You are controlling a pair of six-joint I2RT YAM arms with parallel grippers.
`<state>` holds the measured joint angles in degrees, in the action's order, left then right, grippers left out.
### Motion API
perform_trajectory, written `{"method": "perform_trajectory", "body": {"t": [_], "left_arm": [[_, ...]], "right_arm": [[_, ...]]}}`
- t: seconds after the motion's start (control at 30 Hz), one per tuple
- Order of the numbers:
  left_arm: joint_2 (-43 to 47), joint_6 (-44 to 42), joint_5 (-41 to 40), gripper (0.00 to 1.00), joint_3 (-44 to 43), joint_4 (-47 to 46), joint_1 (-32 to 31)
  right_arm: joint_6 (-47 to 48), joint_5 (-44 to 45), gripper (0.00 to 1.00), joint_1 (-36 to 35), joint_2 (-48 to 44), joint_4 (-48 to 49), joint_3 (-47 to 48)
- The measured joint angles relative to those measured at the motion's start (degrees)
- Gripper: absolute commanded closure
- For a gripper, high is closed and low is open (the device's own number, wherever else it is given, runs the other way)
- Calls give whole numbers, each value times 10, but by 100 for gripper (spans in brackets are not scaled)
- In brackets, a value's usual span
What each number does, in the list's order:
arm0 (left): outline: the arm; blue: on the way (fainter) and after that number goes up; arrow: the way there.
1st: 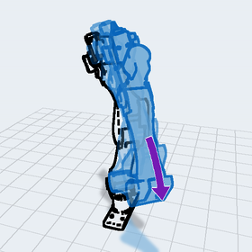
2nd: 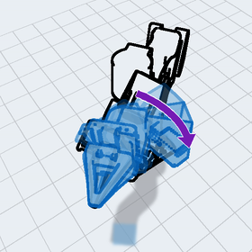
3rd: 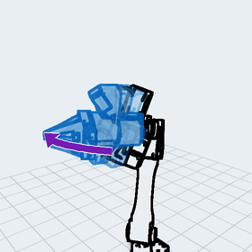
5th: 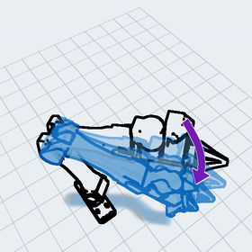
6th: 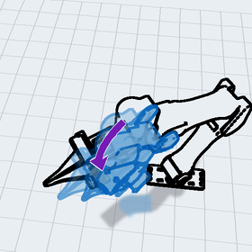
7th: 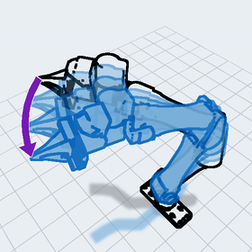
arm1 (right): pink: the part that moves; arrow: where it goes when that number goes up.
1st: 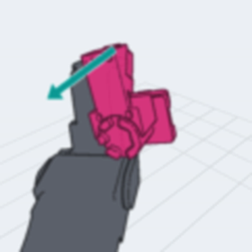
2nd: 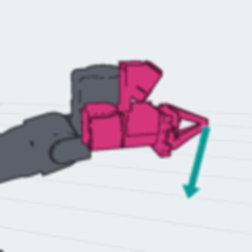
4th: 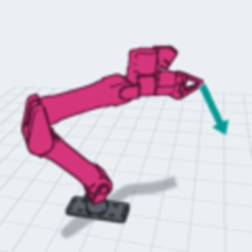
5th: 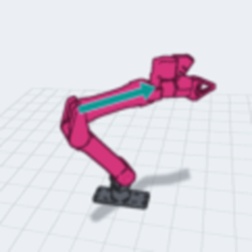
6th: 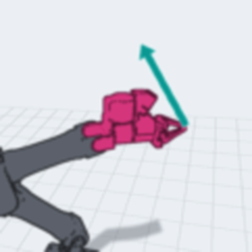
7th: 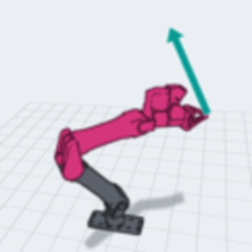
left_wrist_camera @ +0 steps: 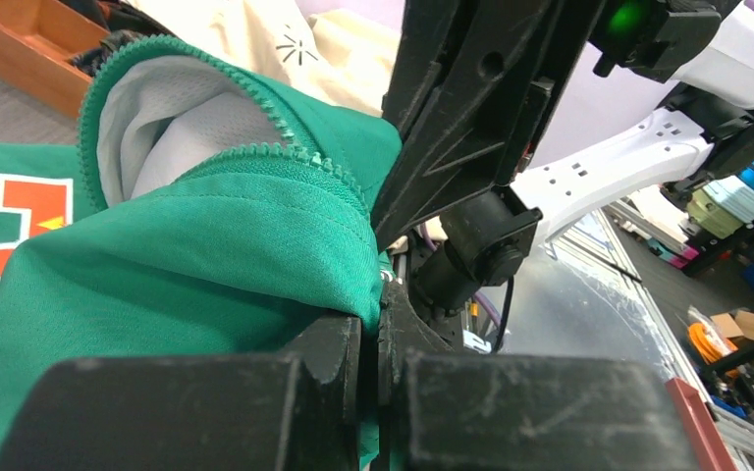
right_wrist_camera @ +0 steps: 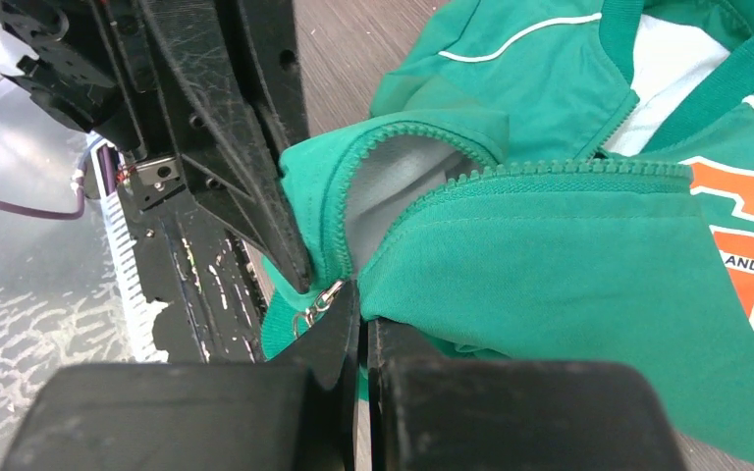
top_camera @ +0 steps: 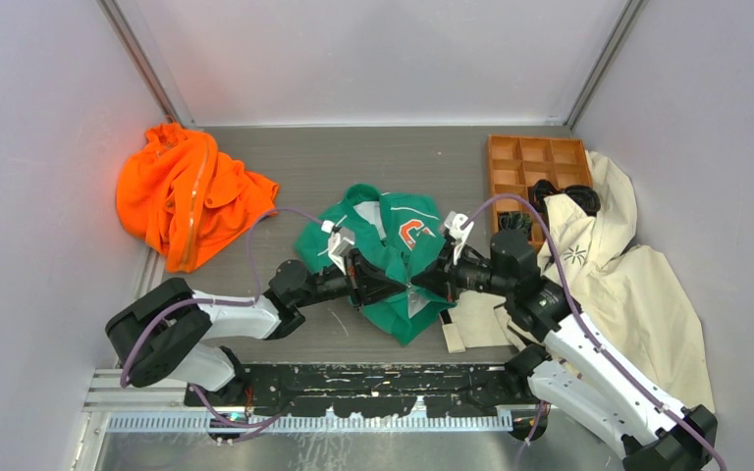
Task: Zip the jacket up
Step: Insert the zipper into the jacket.
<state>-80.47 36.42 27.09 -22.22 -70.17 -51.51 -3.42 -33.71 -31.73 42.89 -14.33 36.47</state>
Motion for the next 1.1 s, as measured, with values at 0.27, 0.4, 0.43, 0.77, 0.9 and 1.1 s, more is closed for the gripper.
{"method": "perform_trajectory", "body": {"t": [0.27, 0.4, 0.43, 0.77, 0.9, 1.1], "left_arm": [[-70, 37, 6, 100, -1, -51, 6], [-107, 40, -5, 100, -2, -55, 10], [-115, 41, -4, 100, -2, -54, 10], [-176, 70, 1, 100, -25, -57, 23], [-181, 80, 6, 100, -27, -64, 30], [-187, 85, 13, 100, -28, -77, 40]], "right_arm": [[-17, 104, 99, -57, -22, 54, -46], [-26, 153, 99, -62, -9, 76, -73], [-26, 157, 99, -63, -6, 77, -78], [8, 204, 99, -64, 24, 103, -104], [54, 208, 99, -64, 26, 111, -111], [115, 195, 99, -64, 19, 140, -126]]}}
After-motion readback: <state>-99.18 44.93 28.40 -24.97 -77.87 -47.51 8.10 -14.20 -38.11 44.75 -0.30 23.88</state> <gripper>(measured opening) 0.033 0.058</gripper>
